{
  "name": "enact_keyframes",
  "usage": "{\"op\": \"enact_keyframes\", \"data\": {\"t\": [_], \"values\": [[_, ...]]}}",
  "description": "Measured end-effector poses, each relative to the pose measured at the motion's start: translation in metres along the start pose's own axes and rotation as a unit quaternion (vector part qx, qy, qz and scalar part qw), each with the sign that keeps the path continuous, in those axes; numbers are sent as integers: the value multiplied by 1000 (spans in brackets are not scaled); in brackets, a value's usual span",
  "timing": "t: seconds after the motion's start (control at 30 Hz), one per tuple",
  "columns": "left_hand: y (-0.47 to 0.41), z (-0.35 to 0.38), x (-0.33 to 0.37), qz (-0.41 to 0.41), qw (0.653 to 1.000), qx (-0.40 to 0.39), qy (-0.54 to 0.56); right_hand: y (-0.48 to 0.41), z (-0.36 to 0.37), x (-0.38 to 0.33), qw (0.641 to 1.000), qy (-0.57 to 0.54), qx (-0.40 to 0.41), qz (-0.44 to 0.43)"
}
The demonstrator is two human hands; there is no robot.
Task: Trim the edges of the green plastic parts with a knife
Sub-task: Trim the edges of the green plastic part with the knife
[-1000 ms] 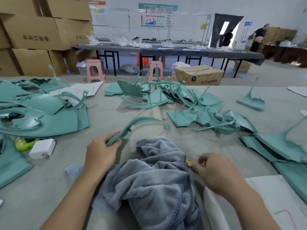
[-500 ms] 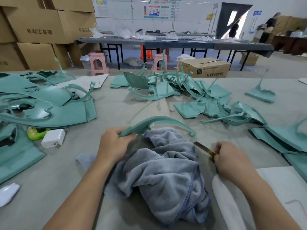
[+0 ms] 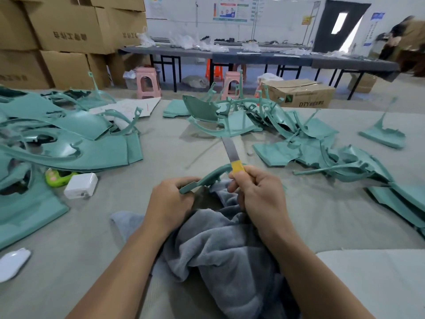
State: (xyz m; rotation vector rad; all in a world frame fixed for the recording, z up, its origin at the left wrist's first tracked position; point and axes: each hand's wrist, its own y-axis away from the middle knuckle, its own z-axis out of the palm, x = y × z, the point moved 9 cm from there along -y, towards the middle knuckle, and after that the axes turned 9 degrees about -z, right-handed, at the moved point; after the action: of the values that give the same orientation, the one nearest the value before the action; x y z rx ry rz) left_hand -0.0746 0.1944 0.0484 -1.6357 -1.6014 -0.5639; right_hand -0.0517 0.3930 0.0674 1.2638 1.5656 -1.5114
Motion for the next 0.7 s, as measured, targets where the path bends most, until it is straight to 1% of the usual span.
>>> {"op": "enact_keyframes", "data": {"t": [0.13,0.23,0.33,0.37,0.4,0.47,0.53,0.6,0.63,0.67,0.7], "values": [[-2,-1,2,11,1000,24,-9,16,9,-4,993,91,-40,-62],[-3,1,-2,6,999,35,-8,24,11,-6,987,120,-47,-91],[-6,3,-1,0,999,37,-13,24,22,-12,978,149,-83,-117],[-6,2,-2,-1,999,38,-18,23,23,-13,977,160,-83,-118],[-7,2,-2,1,999,38,-21,21,20,-11,976,172,-67,-114],[-6,2,1,18,999,36,-22,12,1,-3,976,200,-7,-85],[-3,0,8,38,999,34,-21,1,-21,10,971,237,41,-20],[0,0,14,44,998,31,-18,-2,-45,22,948,304,84,47],[1,-1,15,44,998,31,-15,-2,-54,22,938,325,106,55],[1,-1,15,43,998,31,-13,-2,-57,20,941,315,116,40],[1,-1,15,43,999,31,-11,-1,-53,14,955,277,106,5]]}}
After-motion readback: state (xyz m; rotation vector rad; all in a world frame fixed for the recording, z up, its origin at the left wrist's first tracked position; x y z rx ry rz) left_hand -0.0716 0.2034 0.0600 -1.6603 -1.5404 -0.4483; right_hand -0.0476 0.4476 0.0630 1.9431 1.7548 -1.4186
